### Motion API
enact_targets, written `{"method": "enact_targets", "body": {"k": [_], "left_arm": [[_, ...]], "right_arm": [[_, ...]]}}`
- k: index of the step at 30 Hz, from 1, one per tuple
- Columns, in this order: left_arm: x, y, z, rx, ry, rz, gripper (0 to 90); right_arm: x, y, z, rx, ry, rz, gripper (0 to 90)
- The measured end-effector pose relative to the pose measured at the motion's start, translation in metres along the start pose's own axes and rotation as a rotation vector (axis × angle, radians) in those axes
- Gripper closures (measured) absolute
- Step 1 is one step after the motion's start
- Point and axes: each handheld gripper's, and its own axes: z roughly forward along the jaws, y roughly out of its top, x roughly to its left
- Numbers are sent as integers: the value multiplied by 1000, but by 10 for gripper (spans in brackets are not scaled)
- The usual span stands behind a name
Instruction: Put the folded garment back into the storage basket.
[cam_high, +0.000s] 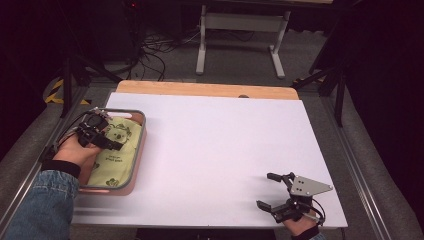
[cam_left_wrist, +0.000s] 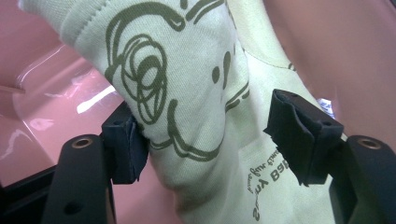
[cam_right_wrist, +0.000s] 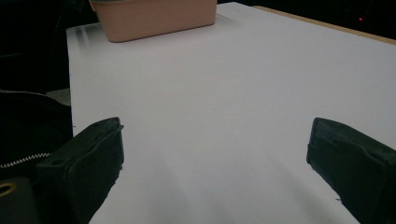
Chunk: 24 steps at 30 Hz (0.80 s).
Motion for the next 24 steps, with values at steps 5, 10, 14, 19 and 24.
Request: {"method": "enact_targets", "body": {"k": [5, 10, 14, 19, 24], "left_arm": [[2, -1, -2, -10, -1, -15, 303], [3, -3, -8, -27, 22, -20, 223], [2, -3, -15, -57, 24, -26, 169], [-4, -1, -25, -93, 30, -24, 114], [-20, 3, -39, -142, 52, 22, 87]], "right_arm": [[0, 0, -1, -2, -1, -2, 44], [0, 0, -1, -3, 2, -2, 44], [0, 0, 0, -1, 1, -2, 44], [0, 0, 0, -4, 2, -1, 44], [0, 0, -1, -6, 1, -1, 44]]}}
